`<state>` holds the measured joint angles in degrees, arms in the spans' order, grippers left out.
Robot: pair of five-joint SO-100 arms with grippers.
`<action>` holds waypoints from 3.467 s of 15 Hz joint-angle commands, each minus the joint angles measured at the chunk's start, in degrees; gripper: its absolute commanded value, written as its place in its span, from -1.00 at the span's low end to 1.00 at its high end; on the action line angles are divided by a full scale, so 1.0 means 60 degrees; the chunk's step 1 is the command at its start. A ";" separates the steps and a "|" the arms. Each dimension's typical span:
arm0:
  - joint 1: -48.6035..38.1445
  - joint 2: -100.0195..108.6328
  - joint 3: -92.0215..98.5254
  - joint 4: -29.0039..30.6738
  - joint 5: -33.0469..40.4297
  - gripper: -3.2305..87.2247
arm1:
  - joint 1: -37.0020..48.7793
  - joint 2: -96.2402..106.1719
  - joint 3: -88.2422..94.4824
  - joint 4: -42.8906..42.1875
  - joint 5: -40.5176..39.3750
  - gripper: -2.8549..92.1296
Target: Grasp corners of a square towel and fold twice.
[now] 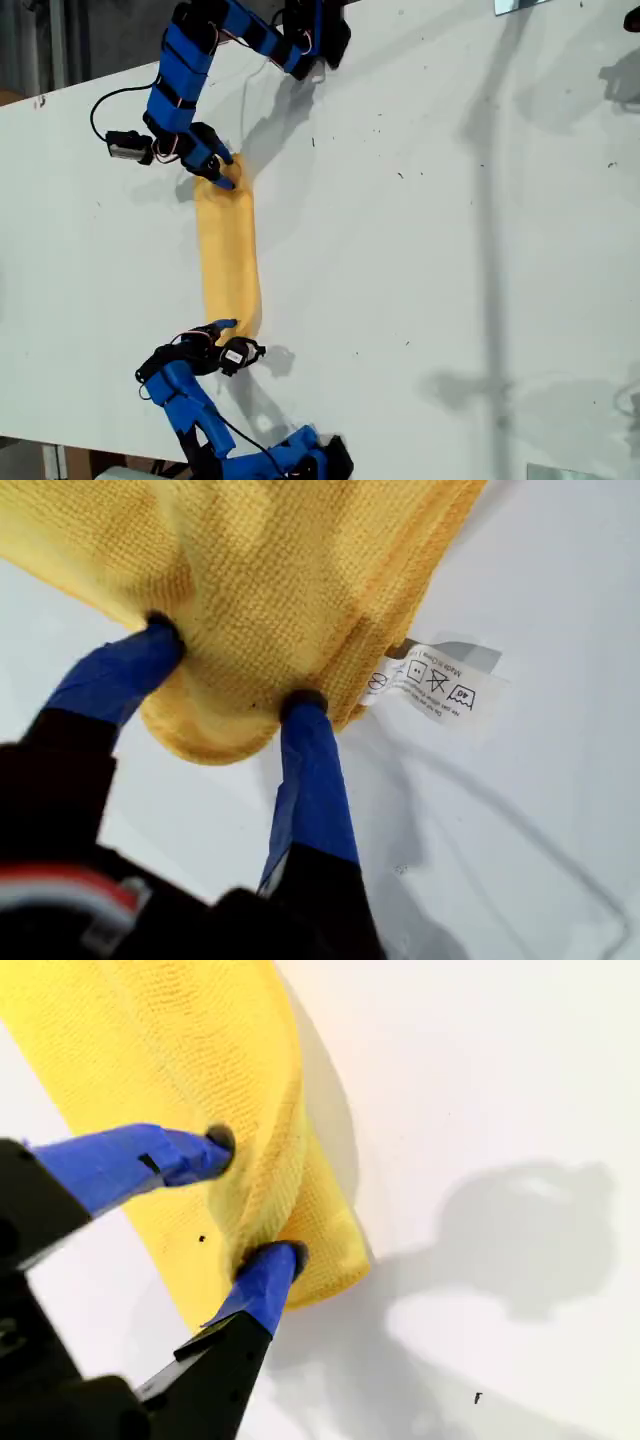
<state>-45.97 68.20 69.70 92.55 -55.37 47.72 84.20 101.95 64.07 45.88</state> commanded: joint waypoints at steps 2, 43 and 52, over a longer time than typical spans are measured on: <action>-0.0469 0.0938 -0.0059 0.0527 0.0293 -0.32 | 0.0146 0.0718 -0.0059 0.0161 0.0029 -0.10; -0.0571 2.1753 1.7900 -0.2856 -0.3809 -0.47 | -0.1641 0.1084 -0.3560 -0.0747 -0.0088 -0.94; -0.0439 2.1753 1.7988 -0.2783 -0.4175 -0.48 | 0.0308 0.5830 -0.4687 0.2578 -0.0337 -0.94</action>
<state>-48.43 198.46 177.19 76.29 -79.19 47.46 110.48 76.29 77.52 44.91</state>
